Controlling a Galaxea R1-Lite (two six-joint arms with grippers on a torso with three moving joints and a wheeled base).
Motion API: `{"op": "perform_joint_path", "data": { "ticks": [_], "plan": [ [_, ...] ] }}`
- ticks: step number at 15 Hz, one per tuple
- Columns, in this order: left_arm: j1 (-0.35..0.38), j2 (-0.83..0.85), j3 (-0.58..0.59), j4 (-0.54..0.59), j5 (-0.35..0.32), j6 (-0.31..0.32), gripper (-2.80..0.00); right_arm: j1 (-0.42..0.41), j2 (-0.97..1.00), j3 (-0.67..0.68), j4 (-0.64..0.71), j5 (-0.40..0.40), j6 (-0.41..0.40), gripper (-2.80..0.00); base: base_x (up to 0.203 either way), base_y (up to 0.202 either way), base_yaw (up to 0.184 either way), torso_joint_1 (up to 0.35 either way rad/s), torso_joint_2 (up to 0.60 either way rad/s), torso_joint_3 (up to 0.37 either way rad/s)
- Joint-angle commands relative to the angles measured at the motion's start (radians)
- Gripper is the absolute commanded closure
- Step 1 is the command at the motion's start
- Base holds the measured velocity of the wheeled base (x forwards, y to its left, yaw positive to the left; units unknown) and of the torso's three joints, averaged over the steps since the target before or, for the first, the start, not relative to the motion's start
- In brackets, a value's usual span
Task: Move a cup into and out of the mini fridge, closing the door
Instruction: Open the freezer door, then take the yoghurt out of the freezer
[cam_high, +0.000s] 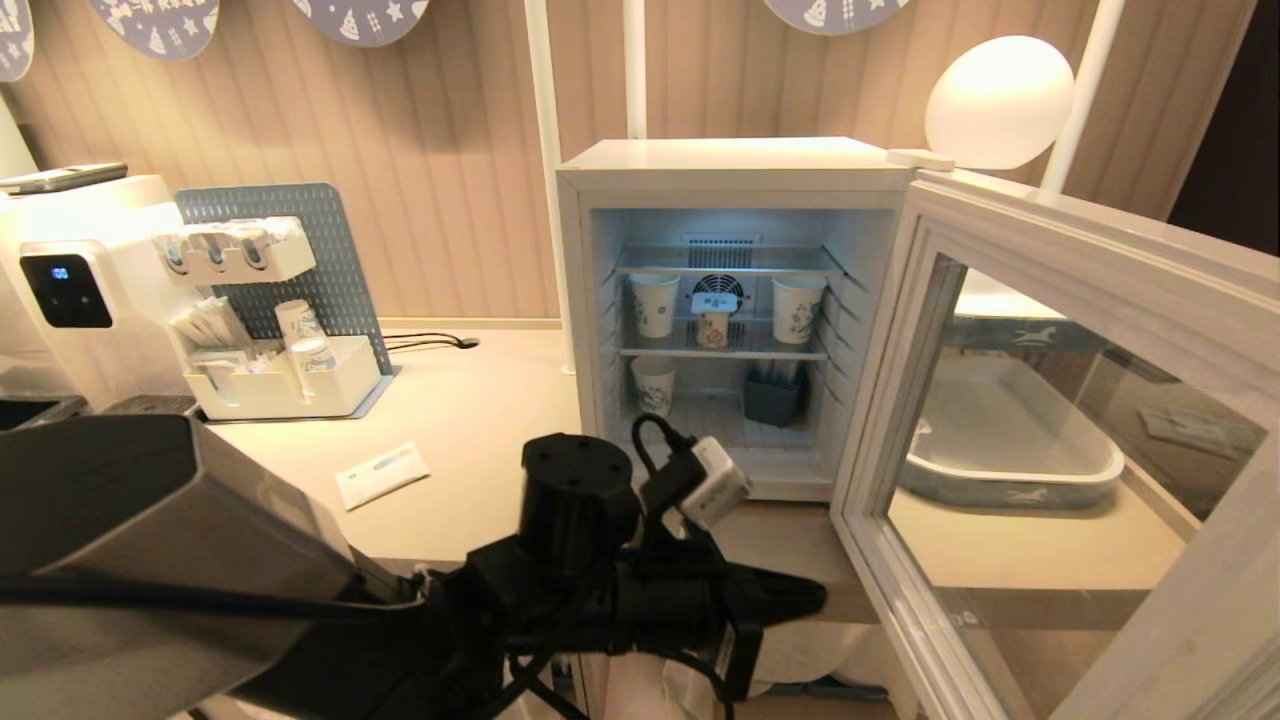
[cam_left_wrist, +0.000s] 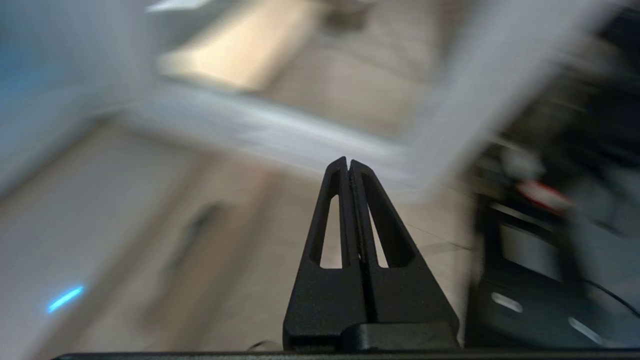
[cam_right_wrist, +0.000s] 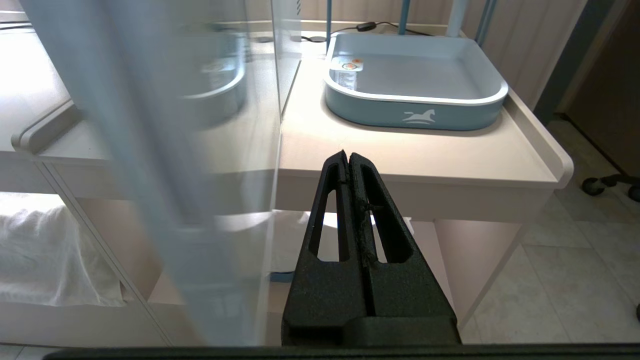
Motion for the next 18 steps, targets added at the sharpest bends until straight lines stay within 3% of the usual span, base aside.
{"op": "perform_joint_path", "data": {
  "ticks": [1,4,5,7,10,14,16,18],
  "plan": [
    [0.072,-0.089,-0.006,0.067,0.162,-0.001,0.0,0.001,0.002,0.0,0.0,0.001,-0.002,0.0,0.0,0.0,0.0,0.0,0.0,0.0],
    [0.23,-0.328,-0.077,0.388,0.495,-0.009,0.0,0.0,0.002,-0.002,0.003,0.002,-0.002,0.0,0.0,0.0,0.0,0.0,0.0,0.0],
    [0.276,-0.428,-0.109,0.513,0.579,-0.026,0.0,-0.001,0.002,-0.003,0.009,0.002,0.0,0.0,0.0,0.0,0.0,0.0,0.0,0.0],
    [0.339,-0.637,-0.162,0.749,0.678,-0.074,0.0,0.001,0.002,-0.004,0.014,0.001,0.003,0.0,0.0,0.0,0.0,0.0,0.0,0.0],
    [0.389,-1.022,-0.236,1.108,0.741,-0.154,0.0,0.0,0.002,-0.005,0.014,-0.001,0.006,0.0,0.0,0.0,0.0,0.0,0.0,0.0],
    [0.65,-1.423,-0.345,1.609,0.755,-0.217,0.0,-0.001,0.002,-0.003,0.009,-0.003,0.009,0.0,0.0,0.0,0.0,0.0,0.0,0.0],
    [0.736,-1.588,-0.322,1.724,0.727,-0.229,0.0,-0.001,0.002,-0.002,0.003,-0.004,0.017,0.0,0.0,0.0,0.0,0.0,0.0,0.0],
    [0.766,-1.741,-0.2,1.733,0.684,-0.206,0.0,0.0,0.002,-0.002,0.003,-0.004,0.017,0.0,0.0,0.0,0.0,0.0,0.0,0.0]
  ]
}}
